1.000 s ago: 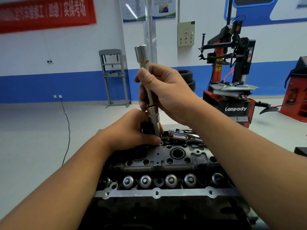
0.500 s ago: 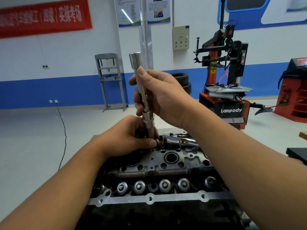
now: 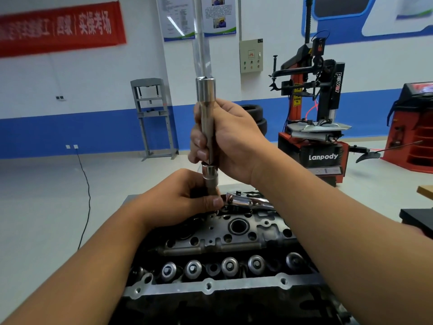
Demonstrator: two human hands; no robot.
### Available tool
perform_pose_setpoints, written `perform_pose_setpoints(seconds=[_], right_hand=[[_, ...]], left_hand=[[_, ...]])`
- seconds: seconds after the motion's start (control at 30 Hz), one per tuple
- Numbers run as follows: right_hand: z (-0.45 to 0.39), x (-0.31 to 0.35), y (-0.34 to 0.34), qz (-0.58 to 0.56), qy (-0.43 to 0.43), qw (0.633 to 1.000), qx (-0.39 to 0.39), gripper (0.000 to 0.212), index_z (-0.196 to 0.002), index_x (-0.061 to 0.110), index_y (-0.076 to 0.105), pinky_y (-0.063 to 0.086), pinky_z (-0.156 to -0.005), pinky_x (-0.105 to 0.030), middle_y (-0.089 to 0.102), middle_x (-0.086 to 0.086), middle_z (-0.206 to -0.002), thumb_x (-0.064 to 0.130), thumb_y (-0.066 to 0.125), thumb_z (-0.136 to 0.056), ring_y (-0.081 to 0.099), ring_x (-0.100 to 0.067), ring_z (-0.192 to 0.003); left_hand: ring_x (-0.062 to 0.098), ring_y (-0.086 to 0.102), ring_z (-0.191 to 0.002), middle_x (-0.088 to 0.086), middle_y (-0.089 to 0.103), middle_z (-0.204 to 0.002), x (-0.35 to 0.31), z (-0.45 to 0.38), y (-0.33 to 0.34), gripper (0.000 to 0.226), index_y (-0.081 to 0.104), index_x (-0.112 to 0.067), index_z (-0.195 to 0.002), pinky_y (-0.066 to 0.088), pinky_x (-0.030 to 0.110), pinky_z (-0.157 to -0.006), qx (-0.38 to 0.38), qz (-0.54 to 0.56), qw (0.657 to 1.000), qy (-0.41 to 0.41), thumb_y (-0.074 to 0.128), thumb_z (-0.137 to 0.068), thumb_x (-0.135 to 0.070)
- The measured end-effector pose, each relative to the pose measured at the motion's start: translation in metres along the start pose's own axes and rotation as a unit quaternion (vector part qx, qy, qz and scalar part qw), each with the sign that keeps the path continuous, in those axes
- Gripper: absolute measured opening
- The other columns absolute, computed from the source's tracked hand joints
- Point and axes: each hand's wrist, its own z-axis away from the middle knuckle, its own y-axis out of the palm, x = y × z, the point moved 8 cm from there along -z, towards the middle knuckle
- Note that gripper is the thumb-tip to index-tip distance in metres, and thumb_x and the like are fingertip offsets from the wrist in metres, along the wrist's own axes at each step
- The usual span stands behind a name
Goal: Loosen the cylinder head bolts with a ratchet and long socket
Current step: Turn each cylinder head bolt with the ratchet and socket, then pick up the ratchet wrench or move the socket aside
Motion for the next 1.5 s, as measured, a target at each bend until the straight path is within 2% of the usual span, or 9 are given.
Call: perform_pose_setpoints(seconds=[0.17,0.27,0.37,0.53,0.73,0.97,1.13,1.33,1.5], right_hand=[[-0.002,-0.001,0.002,0.002,0.001,1.000,0.021,0.071,-0.084,0.009,0.052,0.038,-0.060,-0.036,0.042,-0.004,-0.056,0.074,0.026,-0.099,0.038,-0.021,-0.050],[-0.001,0.002,0.005,0.079,-0.037,0.995,0.051,0.040,-0.088,0.012,0.052,0.040,-0.062,-0.037,0.042,-0.001,-0.061,0.050,0.055,-0.100,0.040,-0.019,-0.054],[-0.002,-0.002,0.005,0.149,-0.051,0.987,0.036,0.021,-0.090,0.009,0.053,0.045,-0.059,-0.036,0.050,-0.006,-0.063,0.022,0.058,-0.106,0.049,-0.022,-0.057],[-0.003,0.003,0.010,0.164,-0.063,0.984,-0.007,0.023,-0.088,0.010,0.050,0.044,-0.059,-0.038,0.047,-0.007,-0.056,0.019,0.054,-0.108,0.045,-0.024,-0.052],[-0.003,0.052,0.012,0.158,-0.071,0.984,-0.048,0.020,-0.091,0.010,0.048,0.044,-0.056,-0.042,0.044,-0.004,-0.055,0.019,0.053,-0.108,0.042,-0.022,-0.048],[0.030,0.181,-0.028,-0.004,-0.123,0.968,-0.220,0.027,-0.087,0.014,0.047,0.044,-0.048,-0.030,0.042,0.000,-0.054,0.030,0.052,-0.108,0.041,-0.016,-0.044],[0.110,0.201,-0.105,-0.082,-0.098,0.905,-0.406,0.027,-0.086,0.017,0.046,0.039,-0.046,-0.026,0.037,0.001,-0.049,0.034,0.052,-0.106,0.033,-0.016,-0.037],[0.268,0.228,-0.212,-0.029,-0.092,0.839,-0.536,0.024,-0.080,0.018,0.044,0.030,-0.048,-0.026,0.031,0.001,-0.052,0.024,0.054,-0.101,0.028,-0.016,-0.042],[0.424,0.198,-0.250,0.172,0.097,0.830,-0.522,0.039,-0.086,0.007,0.066,0.029,-0.043,-0.022,0.053,-0.005,-0.066,0.043,0.062,-0.102,0.031,-0.011,-0.039]], left_hand=[[0.023,0.067,-0.081,0.016,0.072,-0.088,0.001,0.000,0.001,0.025,0.074,-0.012,-0.091,0.055,0.050,-0.084,-0.004,0.001,1.000,0.013,0.072,-0.090,-0.037],[0.033,0.068,-0.084,0.015,0.073,-0.088,0.000,-0.001,-0.004,0.026,0.073,-0.013,-0.090,0.054,0.051,-0.084,-0.027,0.019,0.999,0.031,0.069,-0.093,-0.039],[0.033,0.071,-0.088,0.010,0.075,-0.087,0.003,-0.003,-0.011,0.022,0.072,-0.018,-0.088,0.055,0.052,-0.087,-0.057,0.059,0.996,0.043,0.067,-0.095,-0.039],[0.015,0.071,-0.085,0.003,0.076,-0.088,0.001,-0.001,-0.009,0.015,0.071,-0.016,-0.093,0.054,0.027,-0.079,-0.044,0.079,0.996,0.019,0.068,-0.096,-0.030],[0.018,0.071,-0.078,0.005,0.077,-0.087,-0.042,-0.003,-0.026,0.012,0.073,-0.014,-0.097,0.057,0.036,-0.073,-0.053,0.046,0.997,-0.014,0.075,-0.094,-0.002],[0.007,0.068,-0.071,0.002,0.079,-0.089,-0.171,-0.017,-0.054,0.013,0.075,-0.016,-0.108,0.058,0.024,-0.066,-0.094,0.064,0.989,0.091,0.064,-0.102,-0.011],[0.011,0.067,-0.070,0.006,0.080,-0.087,-0.226,-0.036,0.021,0.012,0.077,-0.015,-0.099,0.055,0.032,-0.068,-0.015,0.003,0.997,0.078,0.066,-0.103,-0.014],[0.005,0.064,-0.058,-0.003,0.077,-0.076,-0.286,-0.060,0.153,0.010,0.079,-0.015,-0.097,0.053,0.021,-0.058,0.131,-0.161,0.973,0.098,0.070,-0.100,-0.014],[0.008,0.064,-0.061,-0.001,0.075,-0.072,-0.336,-0.078,0.248,0.014,0.078,-0.011,-0.100,0.056,0.020,-0.058,0.107,0.083,0.982,0.130,0.065,-0.103,-0.014]])
